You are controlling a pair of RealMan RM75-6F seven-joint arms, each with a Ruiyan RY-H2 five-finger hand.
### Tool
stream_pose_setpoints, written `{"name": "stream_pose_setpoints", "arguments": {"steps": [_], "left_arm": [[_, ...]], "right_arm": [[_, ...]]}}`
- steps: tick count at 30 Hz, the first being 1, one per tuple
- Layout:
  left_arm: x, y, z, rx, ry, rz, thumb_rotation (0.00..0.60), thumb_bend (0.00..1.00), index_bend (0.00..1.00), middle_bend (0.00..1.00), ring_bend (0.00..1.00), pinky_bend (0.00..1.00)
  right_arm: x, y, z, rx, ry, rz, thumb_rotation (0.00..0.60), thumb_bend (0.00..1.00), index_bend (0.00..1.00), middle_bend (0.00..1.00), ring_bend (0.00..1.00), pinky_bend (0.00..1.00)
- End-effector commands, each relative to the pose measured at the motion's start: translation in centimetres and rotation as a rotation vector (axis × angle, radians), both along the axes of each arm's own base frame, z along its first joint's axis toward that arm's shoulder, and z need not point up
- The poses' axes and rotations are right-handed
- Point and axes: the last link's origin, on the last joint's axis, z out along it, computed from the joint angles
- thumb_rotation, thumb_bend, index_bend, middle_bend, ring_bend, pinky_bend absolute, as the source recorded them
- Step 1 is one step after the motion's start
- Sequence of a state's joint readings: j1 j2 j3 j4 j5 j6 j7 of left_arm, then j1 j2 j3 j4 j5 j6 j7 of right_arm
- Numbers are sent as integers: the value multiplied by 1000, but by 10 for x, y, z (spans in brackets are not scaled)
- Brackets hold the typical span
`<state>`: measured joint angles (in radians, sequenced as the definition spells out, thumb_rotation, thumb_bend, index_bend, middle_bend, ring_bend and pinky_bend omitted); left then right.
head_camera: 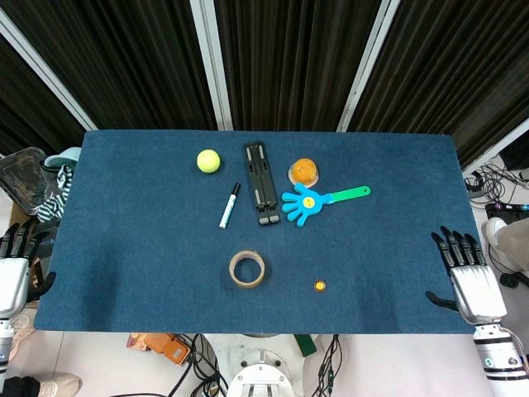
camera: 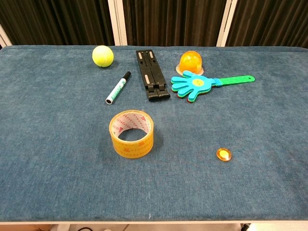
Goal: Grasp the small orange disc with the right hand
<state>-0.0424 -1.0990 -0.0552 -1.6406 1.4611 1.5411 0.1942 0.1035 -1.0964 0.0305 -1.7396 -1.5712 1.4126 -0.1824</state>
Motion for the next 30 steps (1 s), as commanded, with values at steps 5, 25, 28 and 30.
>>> {"name": "stream_pose_setpoints", "arguments": {"steps": [5, 25, 28, 30], "left_arm": [[0, -1, 4, 18, -8, -2, 600, 234, 186, 28, 22, 178], [-2, 1, 5, 26, -9, 1, 600, 234, 186, 28, 22, 178], [-2, 1, 5, 28, -8, 0, 600, 234, 187, 28, 22, 178], [-2, 1, 5, 30, -11, 2, 600, 235, 186, 28, 22, 178]], "right_arm": [[45, -62, -42, 254, -90, 117, 600, 81, 151, 42, 108, 83], [117, -80, -109, 616, -149, 230, 600, 81, 336, 42, 108, 69], [112, -77, -117, 642, -136, 222, 600, 81, 354, 42, 108, 68], [108, -77, -122, 657, -124, 210, 600, 81, 360, 42, 108, 68]]}}
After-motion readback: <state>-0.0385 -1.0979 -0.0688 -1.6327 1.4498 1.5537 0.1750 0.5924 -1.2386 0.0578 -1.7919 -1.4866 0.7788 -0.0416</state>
